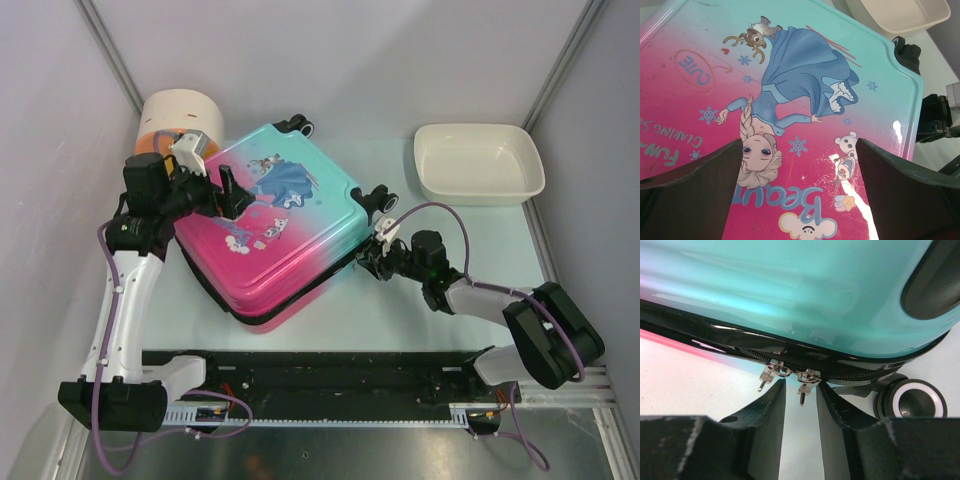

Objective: Open, take out, and arrange the luggage

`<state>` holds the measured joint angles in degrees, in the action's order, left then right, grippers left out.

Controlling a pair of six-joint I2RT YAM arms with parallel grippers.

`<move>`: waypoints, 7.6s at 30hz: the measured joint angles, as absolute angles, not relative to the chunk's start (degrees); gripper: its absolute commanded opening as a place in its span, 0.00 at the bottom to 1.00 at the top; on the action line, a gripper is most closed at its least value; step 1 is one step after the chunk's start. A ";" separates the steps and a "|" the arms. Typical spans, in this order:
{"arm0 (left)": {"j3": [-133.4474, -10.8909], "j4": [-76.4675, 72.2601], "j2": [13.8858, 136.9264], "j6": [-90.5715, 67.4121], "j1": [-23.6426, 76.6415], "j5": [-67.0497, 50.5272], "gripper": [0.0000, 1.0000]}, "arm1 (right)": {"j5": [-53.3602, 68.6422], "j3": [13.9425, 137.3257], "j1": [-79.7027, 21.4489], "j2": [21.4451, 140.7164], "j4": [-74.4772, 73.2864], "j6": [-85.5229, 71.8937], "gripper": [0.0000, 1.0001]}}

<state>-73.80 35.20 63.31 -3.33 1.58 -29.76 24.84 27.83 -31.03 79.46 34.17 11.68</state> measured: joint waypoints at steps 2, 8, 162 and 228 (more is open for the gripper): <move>-73.80 35.16 63.31 -3.49 1.58 -30.09 1.00 | 24.67 27.75 -31.07 79.46 34.35 11.40 0.25; -73.41 35.00 63.33 -3.57 1.58 -30.28 1.00 | 22.92 27.73 -31.07 79.46 34.94 10.79 0.00; -94.30 35.46 101.54 22.06 43.03 -26.13 0.00 | 51.75 30.89 -13.91 92.47 61.47 -4.80 0.67; -73.14 37.19 82.17 37.06 41.65 -36.45 0.00 | 50.87 31.31 -33.19 103.63 68.29 -7.22 0.57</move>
<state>-73.14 37.19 82.17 37.06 41.65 -36.45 50.87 31.31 -33.19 103.63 68.29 -7.22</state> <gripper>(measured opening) 0.529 0.544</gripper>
